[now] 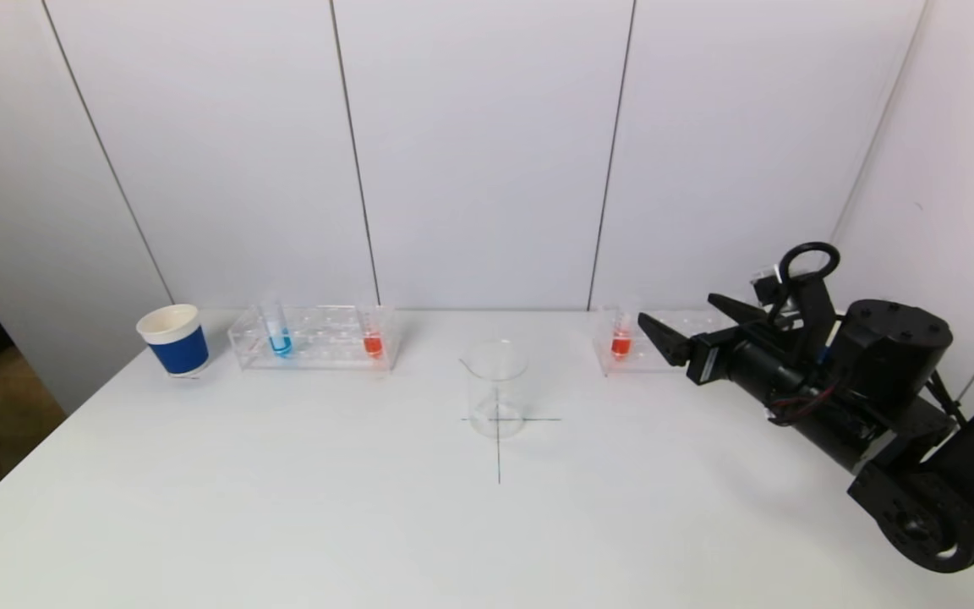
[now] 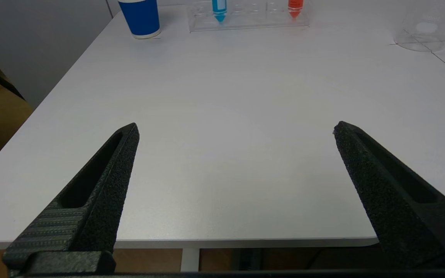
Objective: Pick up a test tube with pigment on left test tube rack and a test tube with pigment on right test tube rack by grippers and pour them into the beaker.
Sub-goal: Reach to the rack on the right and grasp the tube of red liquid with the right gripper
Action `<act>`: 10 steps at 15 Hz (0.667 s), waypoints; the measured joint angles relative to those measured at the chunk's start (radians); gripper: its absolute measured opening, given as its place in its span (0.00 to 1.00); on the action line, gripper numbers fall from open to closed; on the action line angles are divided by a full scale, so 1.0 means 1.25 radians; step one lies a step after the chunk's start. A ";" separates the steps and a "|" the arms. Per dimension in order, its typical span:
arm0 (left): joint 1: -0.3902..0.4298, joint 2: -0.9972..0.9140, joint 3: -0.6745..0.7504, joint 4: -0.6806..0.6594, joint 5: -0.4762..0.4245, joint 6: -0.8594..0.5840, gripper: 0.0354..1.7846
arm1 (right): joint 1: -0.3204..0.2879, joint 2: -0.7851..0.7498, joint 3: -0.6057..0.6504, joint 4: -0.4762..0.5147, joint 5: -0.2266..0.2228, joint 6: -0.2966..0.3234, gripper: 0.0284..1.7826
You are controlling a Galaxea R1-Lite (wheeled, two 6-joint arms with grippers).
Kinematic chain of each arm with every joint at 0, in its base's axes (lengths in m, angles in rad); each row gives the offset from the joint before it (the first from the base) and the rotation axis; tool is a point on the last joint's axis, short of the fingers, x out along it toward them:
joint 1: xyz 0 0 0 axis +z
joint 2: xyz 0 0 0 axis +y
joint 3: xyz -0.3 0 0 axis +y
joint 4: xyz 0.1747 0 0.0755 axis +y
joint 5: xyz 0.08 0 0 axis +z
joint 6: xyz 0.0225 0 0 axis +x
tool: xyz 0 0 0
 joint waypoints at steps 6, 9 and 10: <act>0.000 0.000 0.000 0.000 0.000 0.000 0.99 | 0.002 0.071 -0.069 0.011 -0.022 -0.003 0.99; 0.000 0.000 0.000 0.000 -0.001 0.000 0.99 | 0.002 0.105 -0.108 0.020 -0.025 -0.005 0.99; 0.000 0.000 0.000 0.000 0.000 0.000 0.99 | 0.002 0.117 -0.122 0.026 -0.025 -0.005 0.99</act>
